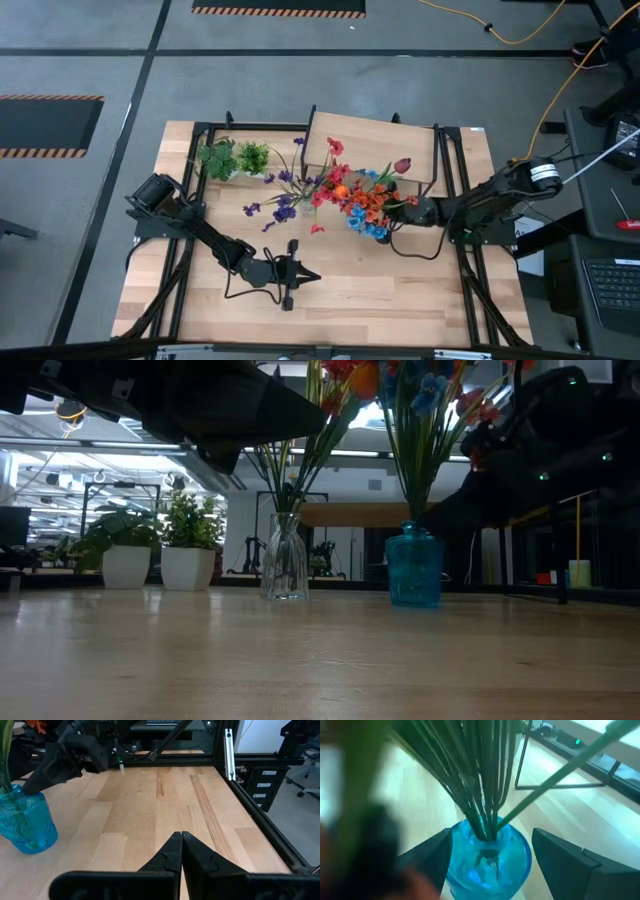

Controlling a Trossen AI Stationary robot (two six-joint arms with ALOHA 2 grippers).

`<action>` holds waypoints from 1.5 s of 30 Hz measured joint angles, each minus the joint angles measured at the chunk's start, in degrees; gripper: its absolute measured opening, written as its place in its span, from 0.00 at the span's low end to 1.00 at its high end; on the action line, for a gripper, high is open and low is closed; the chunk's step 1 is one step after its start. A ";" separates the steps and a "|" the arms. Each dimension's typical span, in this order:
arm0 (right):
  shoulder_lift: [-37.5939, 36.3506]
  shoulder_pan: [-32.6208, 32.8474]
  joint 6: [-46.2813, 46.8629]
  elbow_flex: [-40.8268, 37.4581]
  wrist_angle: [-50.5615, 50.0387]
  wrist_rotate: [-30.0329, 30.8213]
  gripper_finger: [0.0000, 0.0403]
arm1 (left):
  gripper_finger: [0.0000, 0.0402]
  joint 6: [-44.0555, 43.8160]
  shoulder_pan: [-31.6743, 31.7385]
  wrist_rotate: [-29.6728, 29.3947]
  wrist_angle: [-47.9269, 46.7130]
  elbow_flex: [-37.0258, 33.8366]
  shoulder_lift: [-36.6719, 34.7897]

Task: Pick and place flowers into a vace then onto a shelf
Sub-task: Put the blue vase with the flowers on the shelf

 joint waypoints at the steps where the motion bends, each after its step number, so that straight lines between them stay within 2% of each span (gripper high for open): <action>1: 0.56 -0.07 -0.24 0.00 0.91 0.01 0.69 | 0.01 0.04 0.00 0.00 0.00 0.00 0.00; 7: 3.56 -1.18 0.29 0.30 3.01 -0.26 0.69 | 0.01 0.04 0.00 0.00 0.00 0.00 0.00; 20: 8.85 -1.30 -3.42 6.73 0.84 -1.54 0.69 | 0.01 0.48 0.00 -0.02 0.00 0.00 0.00; 45: 4.13 -1.30 -5.59 5.09 -3.42 -1.50 0.68 | 0.01 0.48 0.00 0.25 -0.01 0.00 0.00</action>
